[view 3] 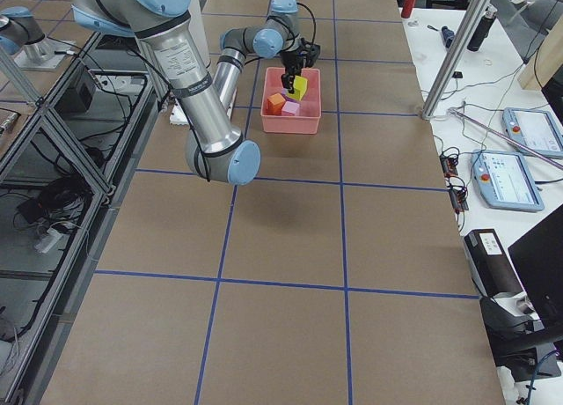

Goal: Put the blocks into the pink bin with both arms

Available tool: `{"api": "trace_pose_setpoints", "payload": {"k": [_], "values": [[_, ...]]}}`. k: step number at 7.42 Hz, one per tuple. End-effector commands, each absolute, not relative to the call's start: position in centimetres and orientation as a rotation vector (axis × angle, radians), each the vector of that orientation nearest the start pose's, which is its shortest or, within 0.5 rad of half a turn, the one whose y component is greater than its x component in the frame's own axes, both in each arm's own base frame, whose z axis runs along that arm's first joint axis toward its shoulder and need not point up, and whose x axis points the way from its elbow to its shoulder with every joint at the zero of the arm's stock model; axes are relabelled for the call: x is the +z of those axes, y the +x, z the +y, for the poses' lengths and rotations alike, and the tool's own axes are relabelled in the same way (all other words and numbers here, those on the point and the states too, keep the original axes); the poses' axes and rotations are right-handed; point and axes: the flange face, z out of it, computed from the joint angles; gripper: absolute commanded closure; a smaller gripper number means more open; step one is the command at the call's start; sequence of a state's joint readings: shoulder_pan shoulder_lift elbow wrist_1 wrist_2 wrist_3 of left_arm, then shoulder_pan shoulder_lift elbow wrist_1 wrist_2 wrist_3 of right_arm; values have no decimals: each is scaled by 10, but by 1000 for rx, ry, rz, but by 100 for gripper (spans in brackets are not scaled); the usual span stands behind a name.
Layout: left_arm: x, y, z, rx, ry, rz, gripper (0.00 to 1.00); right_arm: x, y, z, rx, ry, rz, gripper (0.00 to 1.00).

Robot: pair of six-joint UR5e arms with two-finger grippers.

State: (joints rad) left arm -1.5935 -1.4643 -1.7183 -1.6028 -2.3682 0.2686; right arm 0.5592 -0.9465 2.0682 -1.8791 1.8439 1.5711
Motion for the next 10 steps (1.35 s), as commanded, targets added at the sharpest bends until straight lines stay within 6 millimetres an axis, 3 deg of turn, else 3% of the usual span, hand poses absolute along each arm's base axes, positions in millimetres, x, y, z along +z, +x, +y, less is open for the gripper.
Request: {"api": "trace_pose_setpoints", "payload": {"k": [1,3,6,7,8,10], "values": [[632,-72,-450,262,183,781,0,149,-416,-386,417,-24,-844,0],[631,-72,-449,262,185,781,0,154,-398,-408,417,4,-835,0],[647,-72,-448,254,157,785,0,187,-335,-456,314,38,-803,0],[649,-72,-448,251,152,783,0,210,-314,-469,266,50,-776,0],[652,-72,-447,250,147,777,0,248,-291,-477,195,63,-733,0],[645,-72,-453,198,125,776,0,308,-208,-507,68,57,-720,0]]}}
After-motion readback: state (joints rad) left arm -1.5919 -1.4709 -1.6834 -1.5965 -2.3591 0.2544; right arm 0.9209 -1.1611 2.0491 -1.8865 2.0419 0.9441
